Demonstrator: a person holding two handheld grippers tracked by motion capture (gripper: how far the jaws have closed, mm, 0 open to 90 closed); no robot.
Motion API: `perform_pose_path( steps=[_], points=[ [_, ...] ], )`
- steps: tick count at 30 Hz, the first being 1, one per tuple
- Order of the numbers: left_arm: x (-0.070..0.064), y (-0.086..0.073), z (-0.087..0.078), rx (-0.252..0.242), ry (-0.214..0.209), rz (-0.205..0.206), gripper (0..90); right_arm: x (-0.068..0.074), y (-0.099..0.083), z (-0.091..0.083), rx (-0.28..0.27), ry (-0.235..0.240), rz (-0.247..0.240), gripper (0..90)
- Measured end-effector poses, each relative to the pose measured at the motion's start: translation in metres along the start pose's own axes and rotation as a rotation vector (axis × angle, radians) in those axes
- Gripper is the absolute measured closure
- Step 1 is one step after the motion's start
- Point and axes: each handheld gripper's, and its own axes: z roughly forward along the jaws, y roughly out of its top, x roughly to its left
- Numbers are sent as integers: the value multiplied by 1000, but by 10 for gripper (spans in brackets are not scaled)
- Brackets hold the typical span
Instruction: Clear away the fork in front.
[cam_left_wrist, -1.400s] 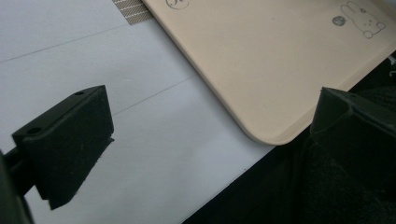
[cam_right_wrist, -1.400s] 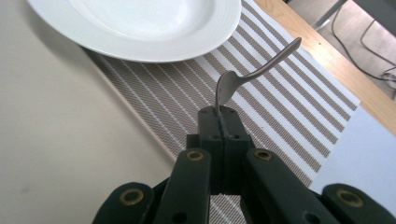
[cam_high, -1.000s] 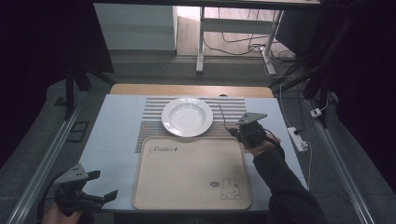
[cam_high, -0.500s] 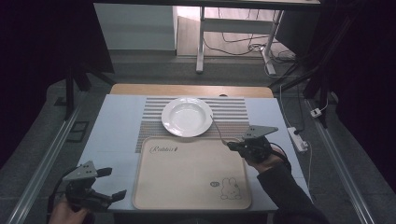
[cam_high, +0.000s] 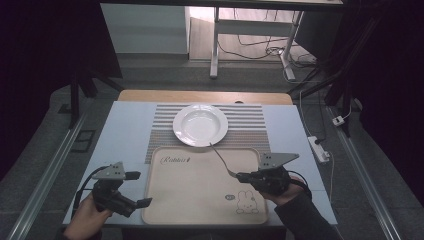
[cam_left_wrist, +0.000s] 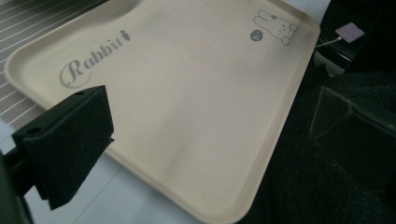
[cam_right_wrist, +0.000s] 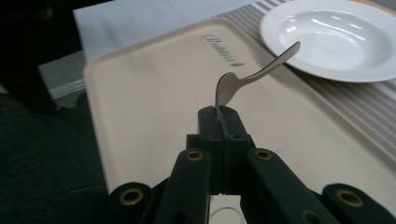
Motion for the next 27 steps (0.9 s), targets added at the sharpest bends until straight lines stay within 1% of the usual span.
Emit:
perform_pose_path(
  steps=[1, 3, 4, 6, 7, 8, 10, 12, 13, 14, 15, 16, 17, 18, 19, 20, 21, 25, 27],
  points=[
    [1, 4, 3, 1, -4, 13, 0, 2, 0, 0, -1, 12, 1, 900],
    [3, 9, 7, 6, -16, 27, 0, 7, -1, 1, 0, 38, 0, 900],
    [4, 13, 9, 8, -17, 37, 0, 9, -1, 2, -1, 46, -2, 900],
    [5, 19, 14, 21, -20, 59, 0, 15, -1, 3, 1, 77, -9, 900],
    [5, 22, 17, 26, -21, 71, 0, 15, -1, 3, 1, 77, -9, 900],
    [5, 26, 21, 36, -20, 88, 0, 20, -1, 4, -2, 101, -17, 900],
    [5, 31, 26, 53, -21, 106, 0, 23, -1, 4, -2, 120, -21, 900],
    [4, 36, 32, 73, -23, 132, 0, 25, -1, 5, 0, 127, -25, 900],
    [4, 39, 36, 84, -33, 148, 0, 27, -1, 6, 3, 135, -25, 900],
    [4, 41, 39, 88, -35, 159, 0, 30, -1, 7, 8, 156, -33, 900],
    [3, 43, 41, 93, -38, 168, 0, 30, -1, 7, 8, 156, -33, 900],
    [3, 45, 43, 99, -48, 181, 0, 33, -1, 9, 9, 170, -40, 900],
    [3, 48, 46, 105, -54, 193, 0, 33, -1, 9, 9, 170, -40, 900],
    [3, 50, 48, 115, -57, 210, 0, 35, 0, 9, 9, 176, -43, 900],
    [4, 53, 51, 128, -67, 239, 1, 36, 0, 9, 11, 184, -47, 900],
    [4, 55, 53, 131, -77, 258, 8, 38, 0, 10, 9, 199, -49, 900],
    [4, 56, 54, 133, -81, 271, 13, 40, 1, 11, 11, 212, -56, 900],
    [3, 65, 63, 152, -108, 323, 7, 42, 2, 12, 22, 230, -67, 900],
    [3, 68, 68, 167, -124, 350, 4, 44, 2, 13, 23, 256, -73, 900]
  ],
)
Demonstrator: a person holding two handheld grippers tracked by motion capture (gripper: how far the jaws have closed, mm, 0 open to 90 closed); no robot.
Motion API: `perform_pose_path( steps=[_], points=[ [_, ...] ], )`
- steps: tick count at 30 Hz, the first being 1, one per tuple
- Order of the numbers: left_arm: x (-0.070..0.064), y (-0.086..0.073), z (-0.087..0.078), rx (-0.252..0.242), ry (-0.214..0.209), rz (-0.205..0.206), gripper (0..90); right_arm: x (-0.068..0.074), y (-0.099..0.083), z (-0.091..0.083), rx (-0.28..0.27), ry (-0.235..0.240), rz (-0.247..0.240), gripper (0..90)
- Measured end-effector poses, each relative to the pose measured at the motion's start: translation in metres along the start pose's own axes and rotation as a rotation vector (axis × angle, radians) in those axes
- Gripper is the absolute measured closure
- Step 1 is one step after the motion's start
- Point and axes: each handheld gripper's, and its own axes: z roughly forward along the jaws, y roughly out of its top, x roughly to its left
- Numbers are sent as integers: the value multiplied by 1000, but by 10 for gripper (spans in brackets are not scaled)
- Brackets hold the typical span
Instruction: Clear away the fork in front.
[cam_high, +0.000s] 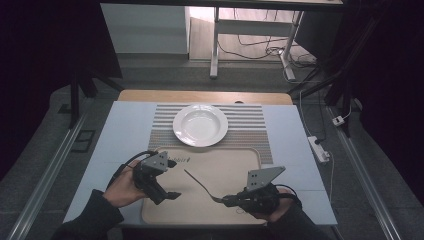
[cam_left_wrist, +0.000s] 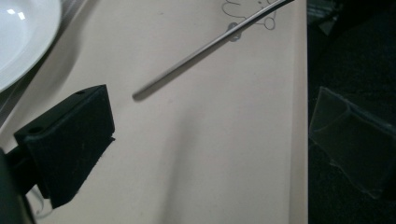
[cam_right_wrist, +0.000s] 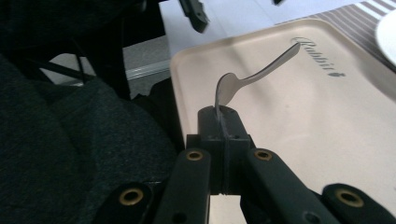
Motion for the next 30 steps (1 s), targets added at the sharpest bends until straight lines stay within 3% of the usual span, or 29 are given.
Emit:
perform_pose_path(
  steps=[8, 15, 21, 25, 26, 27, 29, 30],
  points=[
    [8, 19, 19, 65, -98, 118, 6, 3, 3, 2, 5, 27, -12, 900],
    [15, 35, 38, 120, -150, 235, 0, 5, 5, 3, 8, 54, -19, 900],
    [21, 43, 46, 155, -220, 278, 0, 6, 6, 3, 11, 68, -29, 900],
    [17, 45, 47, 171, -215, 352, 74, 6, 7, 3, 10, 74, -36, 900],
    [16, 45, 47, 175, -209, 358, 199, 6, 7, 3, 10, 75, -36, 900],
    [16, 45, 47, 179, -209, 360, 199, 6, 7, 3, 10, 75, -36, 900],
    [16, 46, 46, 182, -219, 373, 325, 6, 6, 3, 9, 78, -31, 900],
    [16, 46, 45, 179, -222, 381, 325, 6, 6, 3, 9, 78, -31, 900]
  ],
)
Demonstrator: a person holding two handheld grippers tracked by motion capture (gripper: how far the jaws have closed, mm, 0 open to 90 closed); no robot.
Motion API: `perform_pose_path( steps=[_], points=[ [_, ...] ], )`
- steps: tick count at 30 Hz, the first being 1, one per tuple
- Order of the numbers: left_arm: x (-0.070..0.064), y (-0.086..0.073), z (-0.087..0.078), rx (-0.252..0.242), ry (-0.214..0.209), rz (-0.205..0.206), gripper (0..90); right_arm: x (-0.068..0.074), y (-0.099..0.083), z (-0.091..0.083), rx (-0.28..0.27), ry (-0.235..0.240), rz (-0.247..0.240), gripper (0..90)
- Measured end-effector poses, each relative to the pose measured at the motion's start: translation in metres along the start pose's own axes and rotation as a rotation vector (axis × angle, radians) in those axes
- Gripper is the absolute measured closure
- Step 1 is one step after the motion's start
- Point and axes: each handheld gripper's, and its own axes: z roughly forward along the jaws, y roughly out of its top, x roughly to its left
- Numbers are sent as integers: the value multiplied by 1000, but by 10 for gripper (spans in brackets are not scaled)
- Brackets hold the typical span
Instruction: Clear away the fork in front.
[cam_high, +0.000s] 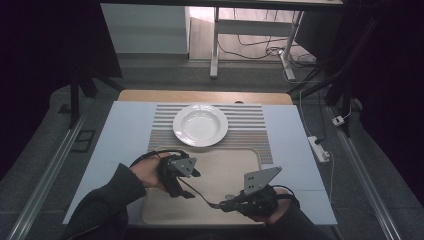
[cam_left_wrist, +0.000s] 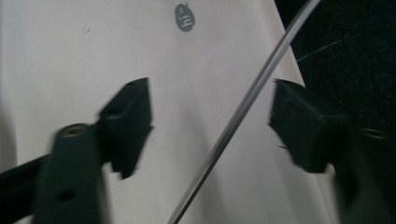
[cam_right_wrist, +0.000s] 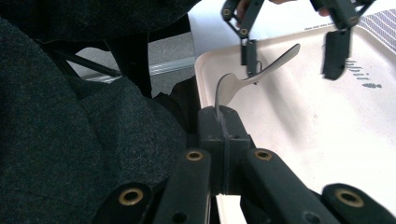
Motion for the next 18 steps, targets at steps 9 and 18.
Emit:
perform_pose_path(
  steps=[9, 18],
  points=[
    [-6, 0, -10, 37, -11, 117, 665, 1, 1, 1, 6, 22, -11, 900],
    [-10, 3, -5, 81, -37, 235, 811, 2, 2, 2, 13, 35, -18, 900]
  ],
)
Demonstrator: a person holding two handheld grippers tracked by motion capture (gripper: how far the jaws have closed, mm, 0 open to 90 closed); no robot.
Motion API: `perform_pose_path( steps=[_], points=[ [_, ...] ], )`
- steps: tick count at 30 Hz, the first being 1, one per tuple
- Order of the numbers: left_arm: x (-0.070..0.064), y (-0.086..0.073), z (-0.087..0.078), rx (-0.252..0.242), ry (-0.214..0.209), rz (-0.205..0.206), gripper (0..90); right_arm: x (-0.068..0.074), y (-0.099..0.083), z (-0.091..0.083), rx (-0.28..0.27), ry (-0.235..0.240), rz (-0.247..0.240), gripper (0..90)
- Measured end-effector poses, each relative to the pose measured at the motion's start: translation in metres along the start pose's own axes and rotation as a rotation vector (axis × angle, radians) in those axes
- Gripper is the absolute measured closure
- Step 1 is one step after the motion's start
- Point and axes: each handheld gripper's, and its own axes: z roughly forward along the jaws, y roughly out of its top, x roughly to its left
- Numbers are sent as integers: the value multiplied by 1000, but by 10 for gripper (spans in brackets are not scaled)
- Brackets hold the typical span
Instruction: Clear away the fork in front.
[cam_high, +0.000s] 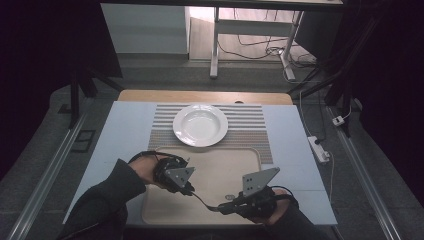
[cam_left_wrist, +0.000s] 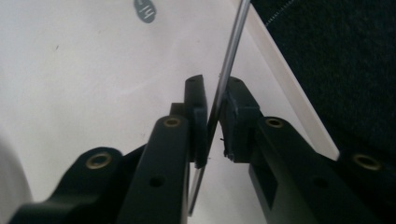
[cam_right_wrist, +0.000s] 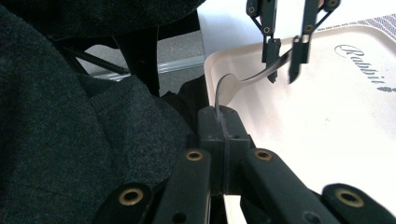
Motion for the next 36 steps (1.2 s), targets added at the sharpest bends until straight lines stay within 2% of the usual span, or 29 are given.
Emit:
perform_pose_path(
  steps=[4, 7, 11, 14, 18, 19, 21, 22, 24, 25, 26, 29, 31, 36],
  points=[
    [-2, 2, 1, 16, -9, 93, 848, 0, -1, 1, -1, 13, -5, 900],
    [-2, 3, 1, 28, -28, 127, 860, 0, -1, 0, 1, 10, -16, 894],
    [-1, 1, 4, 35, -56, 100, 868, -2, -3, 0, 9, -24, -27, 863],
    [-1, 0, 5, 32, -69, 66, 868, -5, -4, 1, 9, -64, -18, 779],
    [0, 0, 4, 33, -72, -21, 868, -8, -5, -1, 4, -125, -6, 652],
    [0, 0, 4, 37, -67, -43, 868, -9, -6, -3, -4, -150, 2, 574],
    [0, 0, 2, 37, -55, -104, 868, -10, -6, -4, -11, -165, 5, 547],
    [0, -1, 1, 38, -51, -133, 868, -11, -6, -5, -14, -181, 4, 505],
    [0, -1, -1, 37, -40, -189, 868, -12, -7, -7, -12, -246, 7, 405],
    [0, -1, -2, 39, -38, -216, 868, -12, -7, -7, -12, -246, 7, 405],
    [-1, -2, -3, 41, -31, -243, 867, -13, -8, -9, -17, -287, 19, 353],
    [-3, -4, -4, 60, -19, -324, 867, -15, -9, -13, -26, -336, 49, 305],
    [-5, -6, -5, 64, -3, -384, 867, -16, -10, -14, -24, -345, 63, 293],
    [-13, -11, -6, 60, 49, -485, 867, -19, -15, -20, -16, -406, 125, 228]
  ],
)
